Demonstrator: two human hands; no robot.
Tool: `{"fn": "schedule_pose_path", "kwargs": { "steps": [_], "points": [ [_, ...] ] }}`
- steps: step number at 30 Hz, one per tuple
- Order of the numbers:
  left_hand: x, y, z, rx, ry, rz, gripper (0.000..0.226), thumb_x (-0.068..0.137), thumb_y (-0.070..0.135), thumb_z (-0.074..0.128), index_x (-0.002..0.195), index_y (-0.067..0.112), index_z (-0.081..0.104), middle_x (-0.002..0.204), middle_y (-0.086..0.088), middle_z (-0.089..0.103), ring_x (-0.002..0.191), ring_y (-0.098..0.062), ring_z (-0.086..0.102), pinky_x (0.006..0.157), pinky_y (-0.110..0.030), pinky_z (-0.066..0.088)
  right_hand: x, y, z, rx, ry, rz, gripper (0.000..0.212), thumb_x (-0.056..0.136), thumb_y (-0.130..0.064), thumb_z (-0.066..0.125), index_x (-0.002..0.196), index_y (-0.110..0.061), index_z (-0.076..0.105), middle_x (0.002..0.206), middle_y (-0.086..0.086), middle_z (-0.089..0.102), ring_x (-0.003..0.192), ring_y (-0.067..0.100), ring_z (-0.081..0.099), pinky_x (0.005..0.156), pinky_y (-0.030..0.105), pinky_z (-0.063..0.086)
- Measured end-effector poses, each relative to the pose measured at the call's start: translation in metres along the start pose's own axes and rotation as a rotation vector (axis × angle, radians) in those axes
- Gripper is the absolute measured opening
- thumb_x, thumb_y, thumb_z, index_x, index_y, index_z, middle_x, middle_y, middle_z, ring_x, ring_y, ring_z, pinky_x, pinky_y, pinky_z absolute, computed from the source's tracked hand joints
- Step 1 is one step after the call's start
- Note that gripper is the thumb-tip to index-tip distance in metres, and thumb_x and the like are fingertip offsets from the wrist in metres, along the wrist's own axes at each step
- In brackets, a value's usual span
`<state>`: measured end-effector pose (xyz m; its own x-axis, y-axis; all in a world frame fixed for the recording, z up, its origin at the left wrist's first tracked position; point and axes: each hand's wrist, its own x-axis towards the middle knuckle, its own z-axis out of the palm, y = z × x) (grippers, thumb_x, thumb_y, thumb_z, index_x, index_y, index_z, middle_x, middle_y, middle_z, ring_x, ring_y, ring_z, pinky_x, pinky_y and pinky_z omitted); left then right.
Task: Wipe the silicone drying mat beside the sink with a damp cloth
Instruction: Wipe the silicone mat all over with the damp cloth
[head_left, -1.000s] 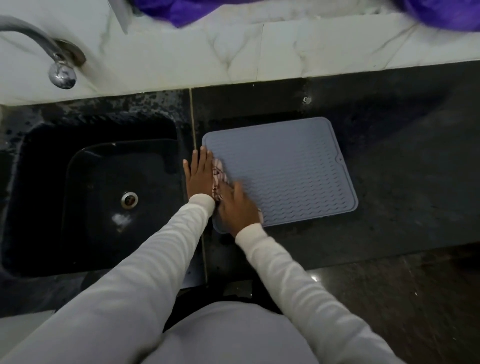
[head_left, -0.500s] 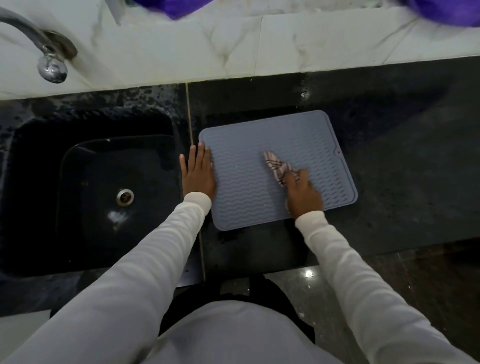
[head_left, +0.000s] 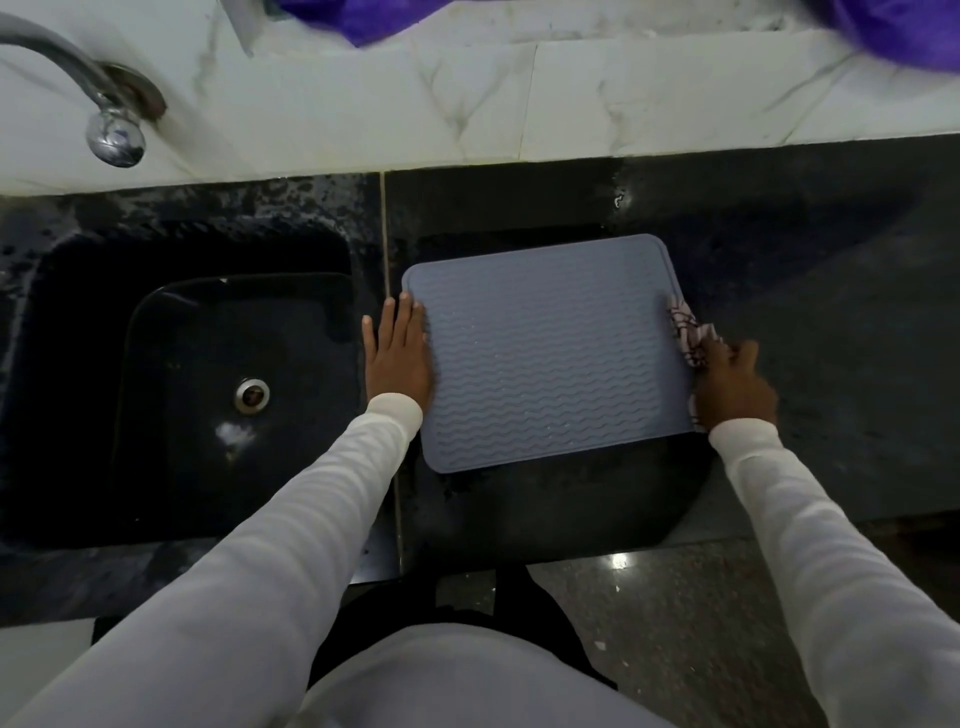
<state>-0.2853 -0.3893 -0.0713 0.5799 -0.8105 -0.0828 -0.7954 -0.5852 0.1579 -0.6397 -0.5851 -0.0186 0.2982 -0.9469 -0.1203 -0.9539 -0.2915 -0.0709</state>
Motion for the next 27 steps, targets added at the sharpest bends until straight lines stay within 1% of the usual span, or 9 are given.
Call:
{"fn": "schedule_pose_path", "kwargs": {
  "steps": [3,6,8,11,15,17,19,23,27],
  "points": [
    [0.0,0.001,-0.001,-0.014,0.001,0.002,0.053,0.105,0.026,0.017,0.155,0.015,0.008,0.164,-0.002,0.003,0.15,-0.021,-0.004,0.12,-0.047,-0.008,-0.005,-0.026,-0.009,0.129,0.086,-0.044,0.04,0.088,-0.013,0.056,0.128,-0.012,0.054,0.118,0.025,0.044,0.075,0.048,0.058,0.069,0.054,0.051],
    [0.0,0.002,-0.002,-0.013,-0.001,-0.004,0.053,0.104,0.025,0.016,0.155,0.015,0.008,0.164,-0.002,0.003,0.15,-0.021,-0.004,0.121,-0.046,-0.008,-0.017,-0.094,-0.019,0.314,0.081,-0.116,0.041,0.09,-0.014,0.049,0.131,-0.02,0.054,0.124,0.016,0.049,0.096,0.034,0.057,0.077,0.037,0.046],
    [-0.001,0.003,-0.003,-0.006,-0.013,-0.008,0.054,0.104,0.026,0.019,0.155,0.016,0.007,0.164,-0.001,0.003,0.15,-0.02,-0.004,0.121,-0.047,-0.007,-0.029,-0.15,-0.016,0.397,0.068,-0.243,0.042,0.091,-0.016,0.05,0.132,-0.021,0.053,0.124,0.015,0.049,0.093,0.034,0.058,0.075,0.037,0.048],
    [0.001,0.003,-0.002,0.04,-0.032,-0.004,0.061,0.102,0.03,0.032,0.155,0.015,0.007,0.164,-0.003,0.002,0.15,-0.022,-0.005,0.12,-0.048,-0.008,-0.043,-0.231,0.008,0.335,0.008,-0.448,0.045,0.094,-0.019,0.049,0.138,-0.018,0.047,0.129,0.021,0.046,0.086,0.04,0.06,0.071,0.046,0.052],
    [0.0,0.003,0.0,0.124,-0.039,-0.002,0.067,0.098,0.033,0.038,0.155,0.016,0.008,0.164,-0.004,0.003,0.15,-0.024,-0.005,0.119,-0.049,-0.009,-0.056,-0.284,0.028,0.234,-0.126,-0.459,0.044,0.099,-0.025,0.042,0.142,-0.021,0.033,0.132,0.018,0.041,0.099,0.036,0.059,0.077,0.045,0.053],
    [0.001,0.002,0.001,0.105,-0.031,-0.004,0.067,0.098,0.033,0.039,0.155,0.016,0.009,0.164,-0.003,0.004,0.15,-0.023,-0.004,0.119,-0.048,-0.01,-0.052,-0.281,0.035,0.133,-0.124,-0.521,0.049,0.099,-0.018,0.044,0.145,-0.022,0.029,0.135,0.019,0.035,0.098,0.034,0.059,0.075,0.045,0.054],
    [0.003,-0.001,0.001,0.067,-0.019,-0.004,0.063,0.1,0.028,0.038,0.155,0.016,0.011,0.164,-0.002,0.005,0.15,-0.022,-0.003,0.12,-0.049,-0.007,-0.038,-0.268,0.035,0.088,-0.127,-0.54,0.045,0.1,-0.021,0.041,0.144,-0.022,0.031,0.138,0.019,0.032,0.098,0.035,0.059,0.077,0.045,0.052],
    [0.002,-0.003,0.004,-0.026,-0.003,0.004,0.056,0.103,0.021,0.03,0.155,0.017,0.011,0.163,0.0,0.005,0.15,-0.02,-0.002,0.12,-0.047,-0.008,-0.001,-0.204,0.032,0.094,-0.121,-0.379,0.039,0.099,-0.026,0.041,0.137,-0.02,0.04,0.143,0.022,0.03,0.096,0.043,0.059,0.081,0.049,0.051],
    [0.004,-0.002,0.003,-0.045,0.039,0.026,0.057,0.099,0.027,0.015,0.154,0.015,0.019,0.162,-0.001,0.013,0.15,-0.021,0.005,0.119,-0.043,-0.014,0.03,-0.131,0.021,0.052,-0.036,-0.248,0.043,0.09,-0.026,0.049,0.131,-0.019,0.043,0.137,0.022,0.036,0.087,0.042,0.06,0.075,0.051,0.053]
  ]
}}
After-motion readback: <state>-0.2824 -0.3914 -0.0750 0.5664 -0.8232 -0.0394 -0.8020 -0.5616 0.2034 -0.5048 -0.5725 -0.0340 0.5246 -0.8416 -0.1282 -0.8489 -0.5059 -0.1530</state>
